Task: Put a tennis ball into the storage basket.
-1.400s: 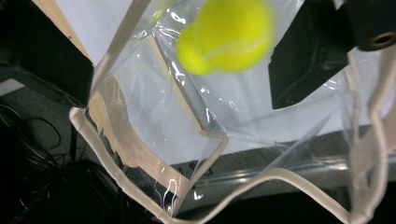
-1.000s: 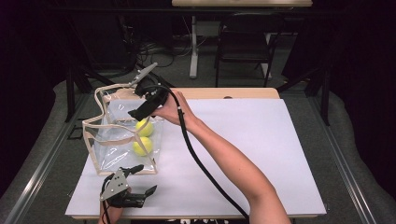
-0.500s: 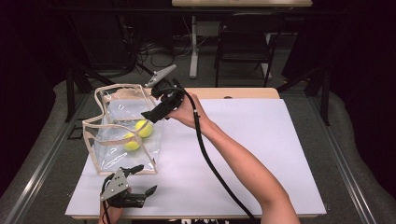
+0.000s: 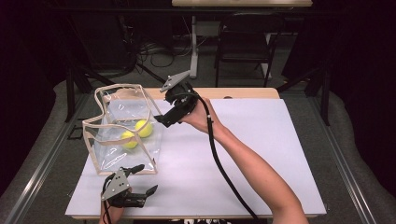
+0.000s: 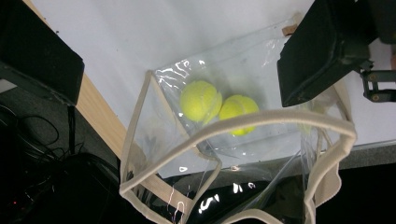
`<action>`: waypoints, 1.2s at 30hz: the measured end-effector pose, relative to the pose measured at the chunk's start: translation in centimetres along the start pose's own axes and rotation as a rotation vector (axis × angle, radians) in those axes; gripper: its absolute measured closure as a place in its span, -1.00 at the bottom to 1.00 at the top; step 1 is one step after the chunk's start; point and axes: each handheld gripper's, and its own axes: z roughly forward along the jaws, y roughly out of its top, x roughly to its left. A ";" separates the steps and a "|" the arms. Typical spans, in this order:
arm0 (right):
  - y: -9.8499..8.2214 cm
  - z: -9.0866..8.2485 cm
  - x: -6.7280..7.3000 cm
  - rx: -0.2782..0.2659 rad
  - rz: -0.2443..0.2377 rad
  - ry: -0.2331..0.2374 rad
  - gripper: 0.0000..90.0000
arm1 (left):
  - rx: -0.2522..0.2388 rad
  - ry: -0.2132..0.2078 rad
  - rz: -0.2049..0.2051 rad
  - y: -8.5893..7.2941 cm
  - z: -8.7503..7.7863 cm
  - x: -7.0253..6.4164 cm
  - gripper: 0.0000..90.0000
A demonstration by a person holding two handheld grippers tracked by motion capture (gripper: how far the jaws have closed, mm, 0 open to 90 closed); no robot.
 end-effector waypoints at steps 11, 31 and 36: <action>-2.5 -0.9 -0.1 0.005 0.014 -0.014 -1.00 | 0.008 -0.003 0.003 0.0 0.1 0.0 -0.64; -8.2 -3.4 0.3 0.017 0.040 -0.055 -1.00 | 0.008 -0.015 0.008 -0.1 0.1 0.0 -0.64; -9.6 -4.5 0.3 0.005 0.055 -0.069 -1.00 | 0.008 -0.016 0.008 -0.1 0.1 0.0 -0.64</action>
